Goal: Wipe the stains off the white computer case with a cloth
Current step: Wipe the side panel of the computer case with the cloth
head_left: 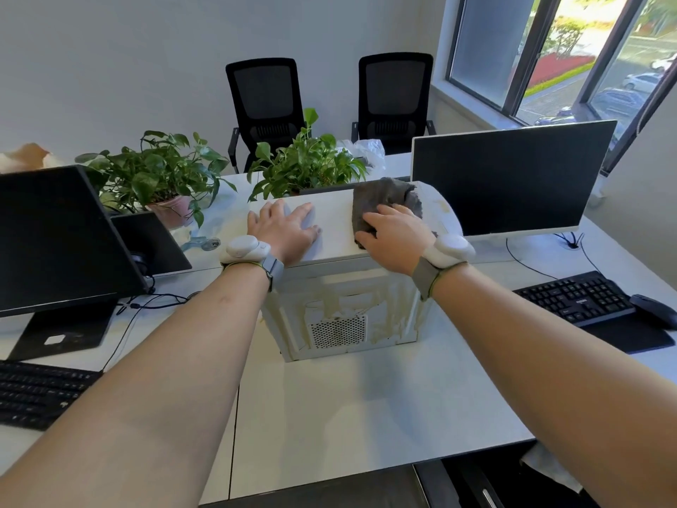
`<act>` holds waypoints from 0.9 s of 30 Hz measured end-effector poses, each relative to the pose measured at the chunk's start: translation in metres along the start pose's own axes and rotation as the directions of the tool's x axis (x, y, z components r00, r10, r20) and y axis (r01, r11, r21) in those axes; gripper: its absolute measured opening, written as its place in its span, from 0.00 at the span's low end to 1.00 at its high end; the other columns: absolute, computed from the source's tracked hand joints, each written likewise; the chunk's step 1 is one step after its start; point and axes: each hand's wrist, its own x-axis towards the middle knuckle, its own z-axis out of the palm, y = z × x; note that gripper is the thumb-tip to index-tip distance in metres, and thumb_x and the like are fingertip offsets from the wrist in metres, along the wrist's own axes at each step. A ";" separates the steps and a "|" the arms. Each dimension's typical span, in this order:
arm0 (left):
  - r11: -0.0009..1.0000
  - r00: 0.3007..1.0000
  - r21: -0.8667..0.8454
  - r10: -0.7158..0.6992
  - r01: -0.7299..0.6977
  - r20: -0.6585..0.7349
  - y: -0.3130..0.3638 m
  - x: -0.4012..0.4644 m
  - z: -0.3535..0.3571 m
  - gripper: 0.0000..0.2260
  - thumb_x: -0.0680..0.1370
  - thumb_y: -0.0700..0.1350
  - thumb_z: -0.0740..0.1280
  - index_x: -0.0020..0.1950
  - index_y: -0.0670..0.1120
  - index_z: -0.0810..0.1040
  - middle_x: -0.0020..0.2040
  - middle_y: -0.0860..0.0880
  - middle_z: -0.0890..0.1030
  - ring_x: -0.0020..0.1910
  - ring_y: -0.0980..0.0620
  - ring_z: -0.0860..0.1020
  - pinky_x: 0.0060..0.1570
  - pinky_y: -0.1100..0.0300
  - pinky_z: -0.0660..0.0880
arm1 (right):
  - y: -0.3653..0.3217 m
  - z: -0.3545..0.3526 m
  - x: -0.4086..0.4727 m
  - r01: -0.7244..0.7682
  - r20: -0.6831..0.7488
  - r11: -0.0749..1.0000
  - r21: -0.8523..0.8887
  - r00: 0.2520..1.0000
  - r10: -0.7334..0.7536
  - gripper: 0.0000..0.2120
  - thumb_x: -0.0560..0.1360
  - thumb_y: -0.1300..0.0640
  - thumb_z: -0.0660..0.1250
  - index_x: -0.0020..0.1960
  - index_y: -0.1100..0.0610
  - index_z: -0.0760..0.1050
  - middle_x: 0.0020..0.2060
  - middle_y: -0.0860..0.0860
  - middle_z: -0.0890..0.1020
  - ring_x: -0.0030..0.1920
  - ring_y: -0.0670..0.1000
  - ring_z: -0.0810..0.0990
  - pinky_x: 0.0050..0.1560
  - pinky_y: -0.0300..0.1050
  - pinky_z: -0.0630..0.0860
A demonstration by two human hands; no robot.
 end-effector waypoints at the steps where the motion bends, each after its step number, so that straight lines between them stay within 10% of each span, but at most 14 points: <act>1: 1.000 1.000 0.001 -0.001 0.001 -0.001 0.000 0.000 0.000 0.26 0.82 0.64 0.52 0.80 0.62 0.58 0.81 0.42 0.57 0.80 0.42 0.53 0.75 0.41 0.50 | -0.003 0.005 0.003 0.009 0.002 1.000 -0.008 1.000 -0.009 0.20 0.81 0.41 0.57 0.64 0.52 0.76 0.62 0.54 0.77 0.67 0.61 0.70 0.68 0.57 0.70; 8: 1.000 1.000 0.006 -0.004 0.004 -0.012 0.000 0.003 0.000 0.26 0.81 0.63 0.52 0.80 0.62 0.59 0.80 0.42 0.59 0.79 0.42 0.55 0.74 0.41 0.52 | -0.042 -0.005 -0.008 0.279 -0.018 0.956 0.089 0.960 -0.278 0.10 0.81 0.52 0.61 0.54 0.55 0.80 0.52 0.54 0.80 0.53 0.58 0.76 0.55 0.51 0.74; 13: 1.000 1.000 -0.005 0.005 -0.005 0.008 -0.002 0.003 0.000 0.27 0.81 0.63 0.50 0.80 0.62 0.58 0.81 0.42 0.58 0.80 0.42 0.53 0.75 0.40 0.51 | -0.013 -0.069 0.006 0.050 -0.057 0.766 0.641 0.998 -0.017 0.06 0.79 0.57 0.68 0.46 0.57 0.82 0.34 0.48 0.78 0.37 0.49 0.75 0.42 0.42 0.74; 18: 1.000 1.000 0.002 0.003 -0.003 -0.012 -0.001 0.003 0.001 0.26 0.81 0.64 0.51 0.80 0.62 0.59 0.81 0.43 0.59 0.79 0.42 0.54 0.75 0.40 0.51 | -0.004 -0.066 0.023 -0.092 -0.190 0.979 0.182 0.974 0.127 0.17 0.81 0.44 0.63 0.67 0.47 0.77 0.61 0.51 0.80 0.62 0.58 0.76 0.61 0.54 0.75; 22: 1.000 1.000 0.008 0.005 -0.004 -0.018 0.000 0.002 0.001 0.26 0.81 0.64 0.51 0.80 0.62 0.58 0.81 0.43 0.58 0.79 0.42 0.54 0.75 0.41 0.51 | -0.026 -0.012 0.023 -0.184 0.102 0.983 0.009 0.978 0.182 0.30 0.78 0.30 0.52 0.69 0.50 0.71 0.64 0.54 0.75 0.67 0.63 0.71 0.64 0.56 0.70; 27: 1.000 1.000 0.006 -0.004 0.004 -0.023 -0.002 0.003 0.001 0.25 0.82 0.63 0.51 0.80 0.63 0.59 0.80 0.43 0.59 0.79 0.42 0.54 0.74 0.41 0.51 | -0.033 0.025 0.000 0.181 -0.068 0.983 -0.033 0.981 -0.182 0.19 0.82 0.41 0.56 0.68 0.48 0.73 0.70 0.47 0.73 0.71 0.59 0.66 0.68 0.57 0.65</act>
